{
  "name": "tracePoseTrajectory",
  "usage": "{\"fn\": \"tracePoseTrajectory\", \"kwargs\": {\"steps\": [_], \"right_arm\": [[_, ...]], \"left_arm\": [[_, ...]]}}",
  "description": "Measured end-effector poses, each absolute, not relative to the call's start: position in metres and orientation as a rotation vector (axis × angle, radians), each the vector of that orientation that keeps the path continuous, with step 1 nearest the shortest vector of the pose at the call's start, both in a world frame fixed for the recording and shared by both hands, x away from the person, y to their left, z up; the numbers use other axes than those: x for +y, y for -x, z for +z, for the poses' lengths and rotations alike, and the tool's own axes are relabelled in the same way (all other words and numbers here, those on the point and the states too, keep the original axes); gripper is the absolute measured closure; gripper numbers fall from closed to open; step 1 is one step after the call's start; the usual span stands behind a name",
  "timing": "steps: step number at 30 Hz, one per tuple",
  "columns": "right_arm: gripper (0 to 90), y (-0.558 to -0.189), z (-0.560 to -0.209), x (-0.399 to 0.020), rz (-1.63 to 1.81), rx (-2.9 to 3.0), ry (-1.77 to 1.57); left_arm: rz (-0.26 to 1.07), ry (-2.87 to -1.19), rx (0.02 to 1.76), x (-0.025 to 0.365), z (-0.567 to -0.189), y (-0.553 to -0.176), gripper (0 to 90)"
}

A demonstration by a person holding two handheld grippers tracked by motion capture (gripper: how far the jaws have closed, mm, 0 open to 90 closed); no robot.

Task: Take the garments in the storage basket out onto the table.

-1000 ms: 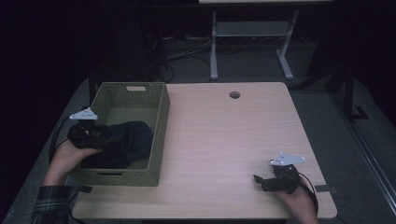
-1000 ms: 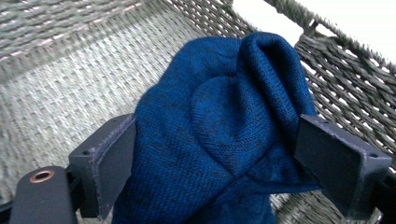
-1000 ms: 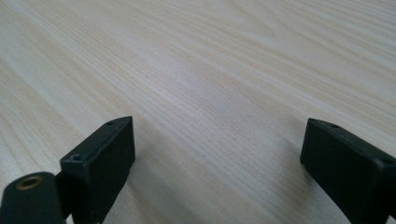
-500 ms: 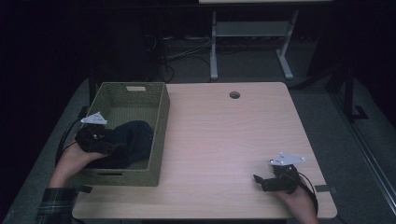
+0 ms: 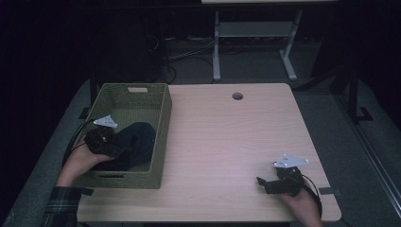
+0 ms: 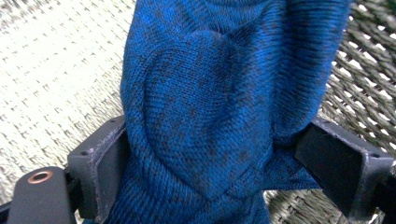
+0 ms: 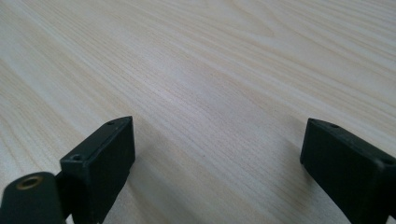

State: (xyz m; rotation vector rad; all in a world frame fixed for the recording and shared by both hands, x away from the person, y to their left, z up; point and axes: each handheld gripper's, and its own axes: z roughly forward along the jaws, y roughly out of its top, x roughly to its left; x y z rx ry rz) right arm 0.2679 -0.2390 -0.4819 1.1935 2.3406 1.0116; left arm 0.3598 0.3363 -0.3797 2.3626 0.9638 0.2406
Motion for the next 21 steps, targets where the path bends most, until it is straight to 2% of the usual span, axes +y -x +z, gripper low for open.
{"fn": "tracePoseTrajectory", "kwargs": {"steps": [13, 17, 18, 19, 21], "right_arm": [[9.8, -0.268, -0.482, -0.239, 1.012, 2.341, -1.194], [9.8, -0.268, -0.482, -0.239, 1.011, 2.341, -1.193], [9.8, -0.268, -0.482, -0.239, 1.011, 2.341, -1.194], [9.8, -0.268, -0.482, -0.239, 1.011, 2.341, -1.194], [9.9, -0.268, -0.482, -0.239, 1.011, 2.34, -1.194]], "left_arm": [[0.166, -2.453, 0.954, 0.325, -0.391, -0.368, 14.8], [0.139, -2.457, 0.954, 0.325, -0.392, -0.368, 23.7], [0.131, -2.46, 0.953, 0.325, -0.392, -0.368, 31.0], [0.126, -2.462, 0.948, 0.325, -0.392, -0.367, 31.0], [0.12, -2.473, 0.935, 0.325, -0.391, -0.367, 38.2]]}}
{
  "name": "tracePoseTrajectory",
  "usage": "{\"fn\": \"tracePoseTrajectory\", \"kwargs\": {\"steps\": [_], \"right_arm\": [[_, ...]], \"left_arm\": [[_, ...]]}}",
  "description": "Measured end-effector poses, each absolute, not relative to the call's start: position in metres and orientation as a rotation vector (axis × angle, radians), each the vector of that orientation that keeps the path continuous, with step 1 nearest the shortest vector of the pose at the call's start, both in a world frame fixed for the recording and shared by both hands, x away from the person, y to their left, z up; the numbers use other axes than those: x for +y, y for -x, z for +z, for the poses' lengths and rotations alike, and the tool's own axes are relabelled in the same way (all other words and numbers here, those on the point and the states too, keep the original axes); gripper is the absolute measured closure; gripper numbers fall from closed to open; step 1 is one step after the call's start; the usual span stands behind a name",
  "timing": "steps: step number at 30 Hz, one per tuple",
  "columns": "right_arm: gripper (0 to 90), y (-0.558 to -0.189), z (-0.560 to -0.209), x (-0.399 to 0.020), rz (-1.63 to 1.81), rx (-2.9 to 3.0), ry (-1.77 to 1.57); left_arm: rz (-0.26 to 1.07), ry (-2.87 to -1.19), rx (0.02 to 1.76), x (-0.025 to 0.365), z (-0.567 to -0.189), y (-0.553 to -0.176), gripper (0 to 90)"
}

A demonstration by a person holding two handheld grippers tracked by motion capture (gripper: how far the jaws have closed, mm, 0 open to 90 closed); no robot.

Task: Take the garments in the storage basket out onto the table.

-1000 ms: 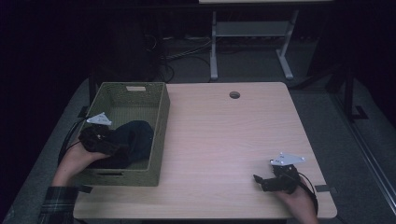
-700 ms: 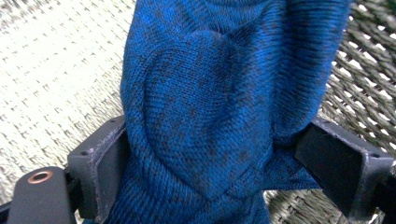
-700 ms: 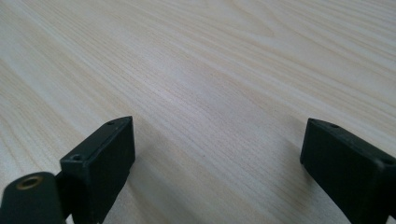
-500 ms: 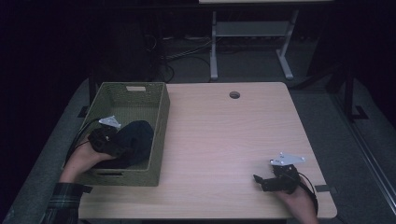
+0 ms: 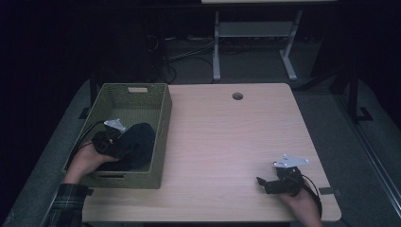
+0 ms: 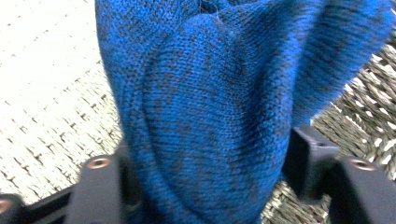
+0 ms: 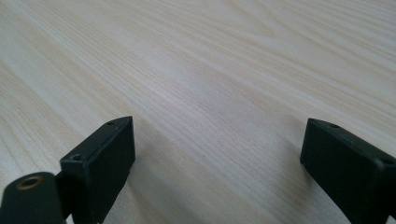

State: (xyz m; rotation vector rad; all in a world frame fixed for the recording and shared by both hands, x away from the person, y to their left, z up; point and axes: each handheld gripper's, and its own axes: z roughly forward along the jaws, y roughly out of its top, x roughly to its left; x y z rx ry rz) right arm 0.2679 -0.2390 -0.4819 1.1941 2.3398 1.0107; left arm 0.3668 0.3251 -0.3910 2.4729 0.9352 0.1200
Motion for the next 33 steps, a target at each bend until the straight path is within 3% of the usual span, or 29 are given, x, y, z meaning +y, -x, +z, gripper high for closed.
{"fn": "tracePoseTrajectory", "kwargs": {"steps": [4, 8, 33], "right_arm": [[9.8, -0.268, -0.482, -0.239, 1.011, 2.339, -1.195], [9.8, -0.268, -0.482, -0.239, 1.01, 2.339, -1.194], [9.8, -0.268, -0.482, -0.239, 1.012, 2.34, -1.195]], "left_arm": [[0.096, -2.471, 0.959, 0.326, -0.388, -0.366, 52.4], [0.107, -2.469, 0.977, 0.324, -0.386, -0.366, 58.3], [0.206, -2.32, 0.975, 0.337, -0.328, -0.35, 58.7]]}}
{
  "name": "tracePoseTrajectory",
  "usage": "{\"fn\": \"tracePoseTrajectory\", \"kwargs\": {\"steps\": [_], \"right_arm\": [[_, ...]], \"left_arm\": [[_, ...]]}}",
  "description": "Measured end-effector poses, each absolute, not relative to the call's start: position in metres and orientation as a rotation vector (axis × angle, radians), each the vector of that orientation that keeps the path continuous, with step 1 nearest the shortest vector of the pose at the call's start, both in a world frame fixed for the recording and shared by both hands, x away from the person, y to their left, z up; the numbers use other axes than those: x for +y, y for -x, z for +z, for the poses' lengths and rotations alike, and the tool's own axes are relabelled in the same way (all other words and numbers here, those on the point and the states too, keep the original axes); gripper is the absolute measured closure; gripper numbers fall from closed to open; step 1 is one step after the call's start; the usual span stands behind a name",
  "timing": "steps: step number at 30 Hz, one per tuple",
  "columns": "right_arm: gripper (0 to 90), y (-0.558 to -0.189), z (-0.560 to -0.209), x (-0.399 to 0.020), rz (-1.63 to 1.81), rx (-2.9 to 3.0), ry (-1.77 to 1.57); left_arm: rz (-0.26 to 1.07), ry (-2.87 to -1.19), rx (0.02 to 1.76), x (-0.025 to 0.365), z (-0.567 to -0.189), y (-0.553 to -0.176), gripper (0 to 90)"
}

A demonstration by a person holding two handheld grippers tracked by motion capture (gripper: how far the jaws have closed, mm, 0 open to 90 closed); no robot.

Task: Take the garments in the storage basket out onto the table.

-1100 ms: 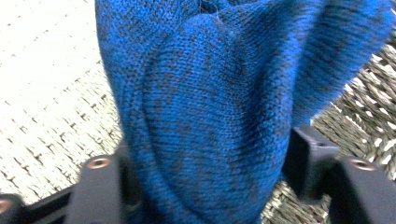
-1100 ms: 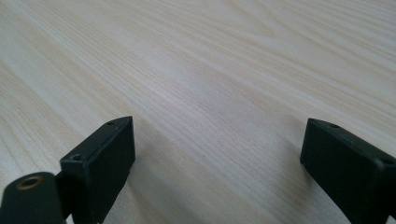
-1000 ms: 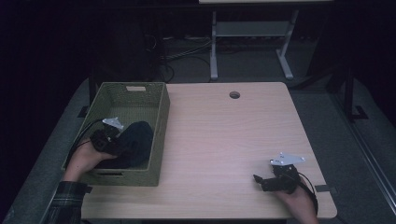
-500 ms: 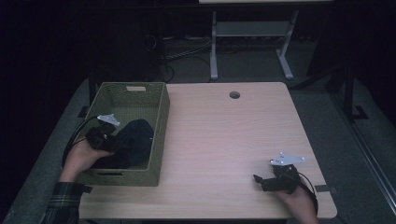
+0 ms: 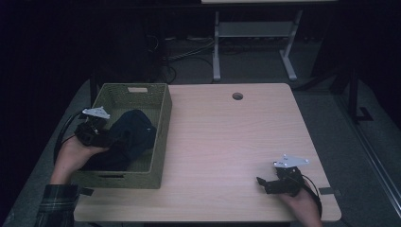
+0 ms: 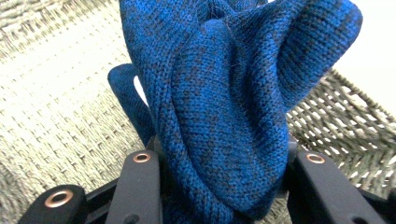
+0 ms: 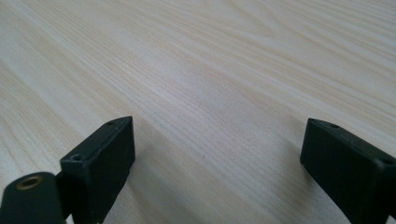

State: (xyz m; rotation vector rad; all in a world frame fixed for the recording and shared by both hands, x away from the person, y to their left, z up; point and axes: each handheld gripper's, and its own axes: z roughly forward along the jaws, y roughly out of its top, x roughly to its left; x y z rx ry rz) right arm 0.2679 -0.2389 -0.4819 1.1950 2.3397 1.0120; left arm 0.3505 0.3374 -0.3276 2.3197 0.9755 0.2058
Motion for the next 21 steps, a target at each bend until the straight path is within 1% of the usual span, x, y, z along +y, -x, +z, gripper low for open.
{"fn": "tracePoseTrajectory", "kwargs": {"steps": [10, 21], "right_arm": [[9.9, -0.268, -0.482, -0.239, 1.011, 2.34, -1.194], [9.9, -0.268, -0.482, -0.239, 1.009, 2.338, -1.193]], "left_arm": [[0.238, -2.273, 0.969, 0.339, -0.311, -0.346, 58.6], [0.25, -2.286, 0.955, 0.333, -0.289, -0.345, 58.6]]}}
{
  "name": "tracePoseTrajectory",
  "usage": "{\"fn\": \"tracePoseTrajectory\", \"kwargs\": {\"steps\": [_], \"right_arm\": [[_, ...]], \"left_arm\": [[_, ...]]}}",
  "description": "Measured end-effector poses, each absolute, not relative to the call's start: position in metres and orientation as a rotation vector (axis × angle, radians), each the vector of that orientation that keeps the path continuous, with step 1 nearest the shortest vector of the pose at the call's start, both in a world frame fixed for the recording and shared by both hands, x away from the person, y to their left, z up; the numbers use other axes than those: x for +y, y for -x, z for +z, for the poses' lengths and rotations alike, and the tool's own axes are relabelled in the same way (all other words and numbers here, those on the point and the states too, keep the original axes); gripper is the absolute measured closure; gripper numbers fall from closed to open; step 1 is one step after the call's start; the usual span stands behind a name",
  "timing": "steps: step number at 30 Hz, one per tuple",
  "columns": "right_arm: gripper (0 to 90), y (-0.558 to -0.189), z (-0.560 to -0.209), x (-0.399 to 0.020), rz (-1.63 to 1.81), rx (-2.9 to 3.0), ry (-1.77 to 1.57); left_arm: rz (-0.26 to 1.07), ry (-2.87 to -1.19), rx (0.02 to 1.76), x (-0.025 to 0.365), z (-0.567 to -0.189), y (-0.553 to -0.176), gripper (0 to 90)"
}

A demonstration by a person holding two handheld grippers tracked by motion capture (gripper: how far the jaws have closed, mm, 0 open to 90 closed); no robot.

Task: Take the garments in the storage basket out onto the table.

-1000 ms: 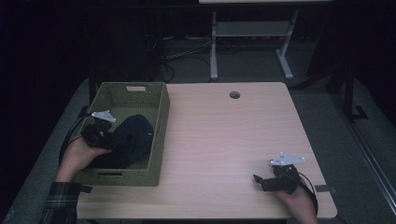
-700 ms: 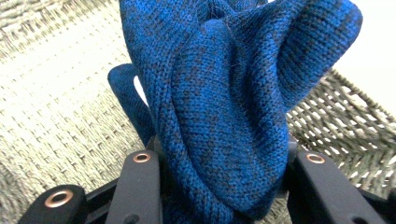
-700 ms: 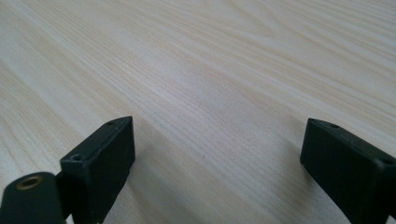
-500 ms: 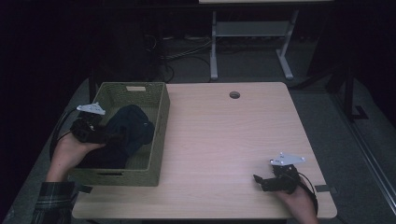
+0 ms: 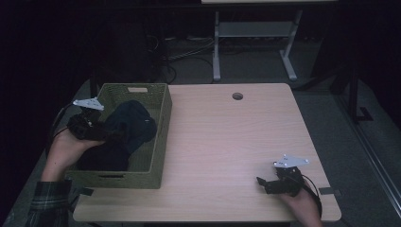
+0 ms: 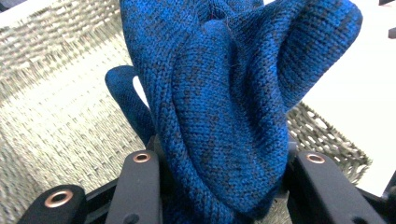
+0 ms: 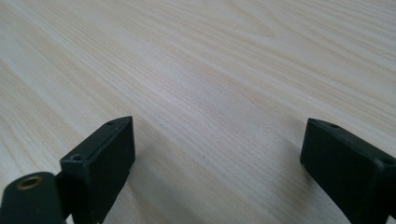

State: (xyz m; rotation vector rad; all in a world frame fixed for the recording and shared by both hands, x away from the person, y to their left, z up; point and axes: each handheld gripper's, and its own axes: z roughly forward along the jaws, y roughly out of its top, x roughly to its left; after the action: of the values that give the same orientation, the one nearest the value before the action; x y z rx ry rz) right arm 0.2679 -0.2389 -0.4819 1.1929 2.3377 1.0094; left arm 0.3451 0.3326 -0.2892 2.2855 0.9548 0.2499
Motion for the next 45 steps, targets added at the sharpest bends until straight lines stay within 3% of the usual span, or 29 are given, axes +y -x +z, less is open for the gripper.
{"fn": "tracePoseTrajectory", "kwargs": {"steps": [15, 45], "right_arm": [[9.8, -0.268, -0.482, -0.239, 1.011, 2.339, -1.194], [9.9, -0.268, -0.482, -0.239, 1.01, 2.339, -1.193]], "left_arm": [[0.299, -2.263, 0.87, 0.313, -0.244, -0.342, 58.6], [0.335, -2.254, 0.736, 0.248, -0.196, -0.353, 58.6]]}}
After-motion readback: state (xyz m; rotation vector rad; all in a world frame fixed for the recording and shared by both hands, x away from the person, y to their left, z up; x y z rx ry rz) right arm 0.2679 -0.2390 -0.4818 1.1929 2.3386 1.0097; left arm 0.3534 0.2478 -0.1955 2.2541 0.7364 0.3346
